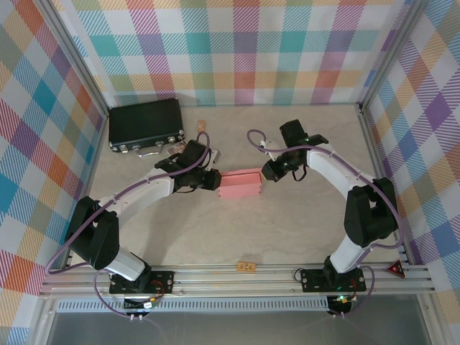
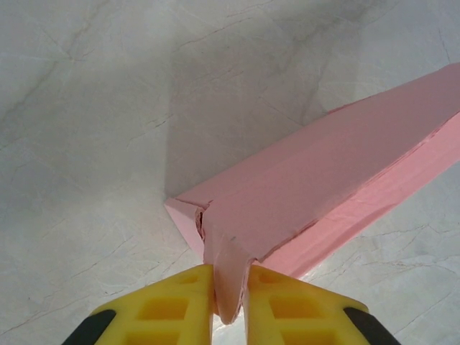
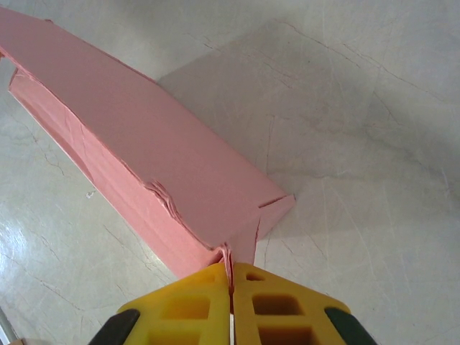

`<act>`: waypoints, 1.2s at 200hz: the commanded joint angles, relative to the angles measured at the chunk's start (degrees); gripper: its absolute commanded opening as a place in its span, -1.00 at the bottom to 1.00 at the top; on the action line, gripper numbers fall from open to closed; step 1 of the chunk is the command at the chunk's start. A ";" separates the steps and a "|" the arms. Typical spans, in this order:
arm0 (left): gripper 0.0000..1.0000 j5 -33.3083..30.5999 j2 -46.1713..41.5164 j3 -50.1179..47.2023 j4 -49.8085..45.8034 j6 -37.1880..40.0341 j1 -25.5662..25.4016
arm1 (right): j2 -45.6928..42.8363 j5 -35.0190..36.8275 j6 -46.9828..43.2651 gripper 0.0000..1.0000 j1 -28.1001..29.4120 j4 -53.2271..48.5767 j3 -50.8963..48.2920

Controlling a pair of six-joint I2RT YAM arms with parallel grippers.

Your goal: Fold the paper box

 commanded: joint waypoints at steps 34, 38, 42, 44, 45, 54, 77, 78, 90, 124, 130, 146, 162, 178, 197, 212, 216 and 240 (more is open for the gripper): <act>-0.74 1.13 -1.60 0.45 0.02 -0.34 0.56 | 0.21 -1.02 0.68 -0.81 0.47 -1.12 1.41; -0.74 1.20 -1.60 0.45 0.02 -0.35 0.52 | 0.26 -1.06 0.68 -0.81 0.48 -1.05 1.41; -0.75 1.13 -1.63 0.46 0.08 -0.35 0.52 | 0.29 -1.11 0.68 -0.81 0.46 -1.07 1.43; -0.75 1.15 -1.67 0.52 0.07 -0.35 0.52 | 0.30 -1.11 0.68 -0.81 0.50 -1.16 1.46; -0.75 1.14 -1.68 0.48 0.13 -0.35 0.52 | 0.34 -1.11 0.68 -0.81 0.52 -1.19 1.44; -0.75 1.20 -1.68 0.46 0.18 -0.44 0.56 | 0.35 -1.11 0.77 -0.81 0.49 -1.17 1.50; -0.77 1.60 -1.60 0.54 0.32 -0.68 0.52 | 0.53 -1.28 0.94 -0.81 0.47 -1.14 1.52; -0.77 1.58 -1.60 0.54 0.39 -0.69 0.52 | 0.55 -1.28 0.94 -0.81 0.51 -1.13 1.51; -0.78 1.66 -1.51 0.54 0.55 -0.78 0.52 | 0.52 -1.28 1.03 -0.81 0.50 -1.14 1.52; -0.80 2.18 -1.23 0.28 1.18 -1.16 0.52 | 0.55 -1.46 1.03 -0.82 0.47 -1.05 1.59; -0.81 2.23 -1.18 0.27 1.32 -1.32 0.52 | 0.61 -1.41 1.03 -0.81 0.47 -1.12 1.61; -0.81 2.36 -0.99 0.19 1.57 -1.56 0.52 | 0.64 -1.46 1.02 -0.81 0.48 -1.21 1.67; -0.81 2.73 -0.81 0.19 1.91 -1.84 0.52 | 0.64 -1.44 1.03 -0.82 0.48 -1.22 1.63; -0.79 3.04 -0.56 0.15 2.46 -2.44 0.52 | 0.65 -1.55 1.11 -0.81 0.51 -1.23 1.68; -0.78 3.59 -0.28 0.19 2.78 -2.59 0.52 | 0.63 -1.55 1.21 -0.81 0.46 -1.22 1.61; -0.78 3.53 0.01 0.47 2.42 -2.48 0.52 | 0.72 -1.63 1.34 -0.82 0.50 -1.31 1.72; -0.78 3.44 0.04 0.47 2.31 -2.54 0.53 | 0.65 -1.59 1.38 -0.81 0.53 -1.32 1.81; -0.79 3.67 0.15 0.38 2.19 -2.47 0.52 | 0.65 -1.64 1.54 -0.82 0.55 -1.64 2.19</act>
